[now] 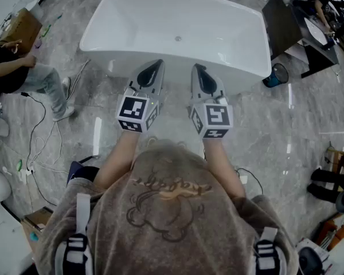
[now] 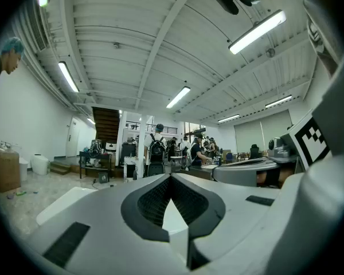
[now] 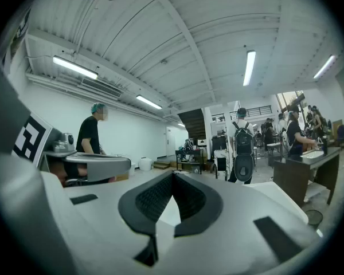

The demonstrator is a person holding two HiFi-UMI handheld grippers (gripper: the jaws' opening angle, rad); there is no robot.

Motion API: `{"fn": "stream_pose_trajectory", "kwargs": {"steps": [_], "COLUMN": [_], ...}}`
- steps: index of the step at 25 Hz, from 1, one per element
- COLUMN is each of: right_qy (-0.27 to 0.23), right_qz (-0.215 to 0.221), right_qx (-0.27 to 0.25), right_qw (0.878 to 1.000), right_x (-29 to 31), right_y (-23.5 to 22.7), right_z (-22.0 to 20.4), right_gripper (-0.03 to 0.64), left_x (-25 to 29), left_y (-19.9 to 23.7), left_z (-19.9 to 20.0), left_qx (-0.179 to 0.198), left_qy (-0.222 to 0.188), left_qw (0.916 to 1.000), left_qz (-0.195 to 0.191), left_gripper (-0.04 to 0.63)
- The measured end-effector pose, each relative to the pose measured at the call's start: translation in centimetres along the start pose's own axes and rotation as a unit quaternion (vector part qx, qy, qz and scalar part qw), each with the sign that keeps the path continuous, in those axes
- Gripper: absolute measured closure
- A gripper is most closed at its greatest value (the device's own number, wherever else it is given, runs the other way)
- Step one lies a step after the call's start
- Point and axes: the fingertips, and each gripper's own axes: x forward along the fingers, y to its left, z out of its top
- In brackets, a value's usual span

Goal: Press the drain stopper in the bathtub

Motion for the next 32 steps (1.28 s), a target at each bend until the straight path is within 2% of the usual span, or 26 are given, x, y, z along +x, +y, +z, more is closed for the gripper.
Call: {"fn": "stream_pose_trajectory", "kwargs": {"steps": [7,21,27,32], "right_qy": [-0.005,-0.013,-0.011,-0.01], "right_qz": [-0.002,0.035,0.037,0.035], "right_qx": [0.013,0.005,0.001,0.0], "right_qw": [1.0,0.999,0.999,0.999], "right_x": [-0.1,-1.1,0.6,4.4], "right_y": [-0.6,-3.3,-4.2,-5.9], "right_z": [0.1,-0.2,-1.0,-1.4], "right_gripper": [0.615,0.614,0.614,0.614], "left_x": [0.3,1.8,3.3,6.9], "left_y": [-0.2,-0.6,0.4,2.0], "left_z": [0.2,-0.8,-1.2,-1.6], "left_qx": [0.005,0.004,0.006,-0.001], "left_qy": [0.001,-0.001,-0.003,-0.005], "left_qw": [1.0,0.9988,0.9985,0.9988], "left_qz": [0.005,0.048,0.054,0.049], "left_gripper": [0.594,0.595,0.595,0.594]}}
